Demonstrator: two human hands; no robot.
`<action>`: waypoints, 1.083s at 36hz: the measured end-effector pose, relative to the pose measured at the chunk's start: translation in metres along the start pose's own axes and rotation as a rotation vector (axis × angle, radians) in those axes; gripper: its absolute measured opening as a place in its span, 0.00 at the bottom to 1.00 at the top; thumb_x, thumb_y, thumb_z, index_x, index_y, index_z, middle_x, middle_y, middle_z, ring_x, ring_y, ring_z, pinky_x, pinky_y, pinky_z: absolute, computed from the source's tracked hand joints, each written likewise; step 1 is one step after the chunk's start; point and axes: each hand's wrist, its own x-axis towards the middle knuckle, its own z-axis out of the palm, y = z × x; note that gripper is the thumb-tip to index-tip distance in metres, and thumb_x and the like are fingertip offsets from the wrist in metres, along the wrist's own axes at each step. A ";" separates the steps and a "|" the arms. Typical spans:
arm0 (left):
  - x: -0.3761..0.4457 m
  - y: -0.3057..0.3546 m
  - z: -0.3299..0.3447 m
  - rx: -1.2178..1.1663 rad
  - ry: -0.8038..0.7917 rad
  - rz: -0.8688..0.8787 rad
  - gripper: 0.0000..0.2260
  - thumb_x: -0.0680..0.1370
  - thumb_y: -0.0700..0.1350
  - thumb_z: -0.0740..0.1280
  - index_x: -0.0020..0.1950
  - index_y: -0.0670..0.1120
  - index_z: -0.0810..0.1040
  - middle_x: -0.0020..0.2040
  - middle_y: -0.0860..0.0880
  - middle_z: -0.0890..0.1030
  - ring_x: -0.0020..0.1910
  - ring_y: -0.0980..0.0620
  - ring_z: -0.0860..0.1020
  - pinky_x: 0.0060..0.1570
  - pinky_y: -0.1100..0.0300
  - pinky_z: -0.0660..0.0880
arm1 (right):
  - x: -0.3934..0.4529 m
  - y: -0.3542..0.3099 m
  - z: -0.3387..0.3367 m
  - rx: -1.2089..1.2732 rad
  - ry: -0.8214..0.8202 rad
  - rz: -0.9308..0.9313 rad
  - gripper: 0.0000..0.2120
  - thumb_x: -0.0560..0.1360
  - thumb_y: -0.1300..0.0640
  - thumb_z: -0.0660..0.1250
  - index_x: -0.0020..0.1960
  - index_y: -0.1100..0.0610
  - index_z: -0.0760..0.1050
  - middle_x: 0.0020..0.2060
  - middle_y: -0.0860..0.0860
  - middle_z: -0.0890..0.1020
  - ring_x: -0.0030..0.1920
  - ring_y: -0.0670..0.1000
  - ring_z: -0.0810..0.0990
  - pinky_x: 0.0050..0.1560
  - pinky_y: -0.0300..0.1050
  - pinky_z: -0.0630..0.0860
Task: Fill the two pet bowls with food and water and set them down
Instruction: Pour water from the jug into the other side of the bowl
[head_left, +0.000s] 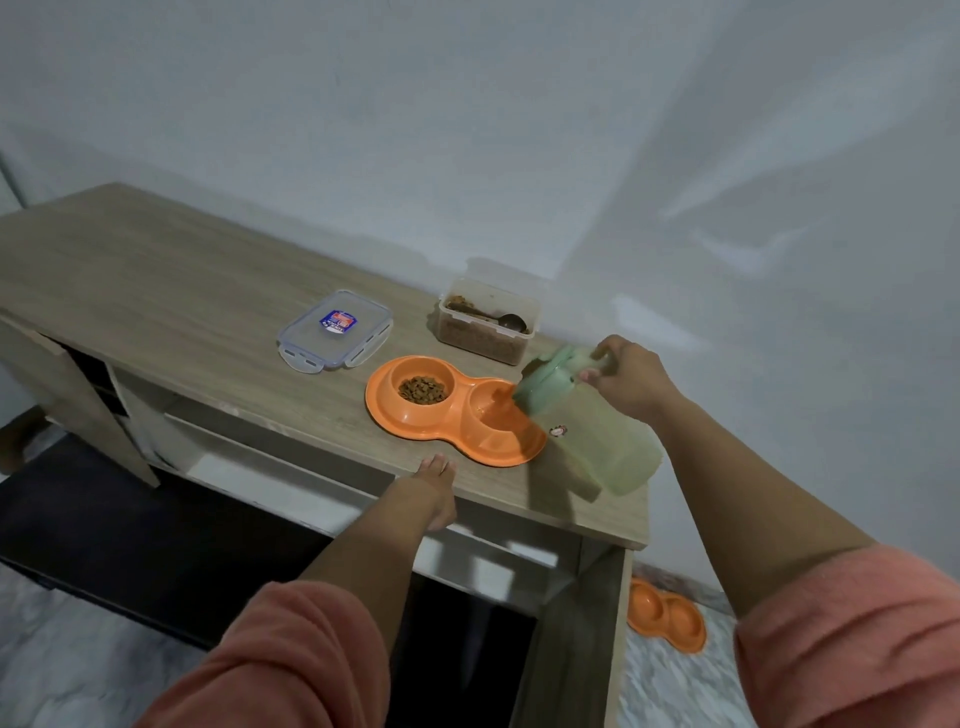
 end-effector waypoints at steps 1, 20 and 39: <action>0.000 0.000 0.000 -0.001 0.002 0.000 0.35 0.81 0.36 0.57 0.78 0.43 0.36 0.78 0.47 0.35 0.78 0.48 0.38 0.77 0.48 0.48 | -0.002 0.005 0.000 0.030 0.014 0.010 0.18 0.76 0.50 0.67 0.62 0.59 0.71 0.54 0.56 0.78 0.58 0.58 0.75 0.59 0.51 0.72; -0.005 0.000 0.003 -0.022 0.014 -0.009 0.34 0.81 0.37 0.57 0.79 0.44 0.37 0.78 0.47 0.34 0.78 0.48 0.39 0.77 0.49 0.46 | -0.063 0.095 0.027 0.811 0.330 0.236 0.13 0.78 0.58 0.64 0.60 0.61 0.69 0.52 0.52 0.74 0.51 0.52 0.73 0.48 0.44 0.72; -0.016 -0.009 0.019 -0.307 0.261 0.079 0.28 0.83 0.46 0.56 0.79 0.42 0.48 0.80 0.45 0.45 0.79 0.48 0.46 0.76 0.58 0.47 | -0.086 0.104 0.069 0.823 0.332 0.761 0.34 0.76 0.52 0.68 0.75 0.62 0.57 0.69 0.60 0.70 0.69 0.61 0.69 0.68 0.53 0.67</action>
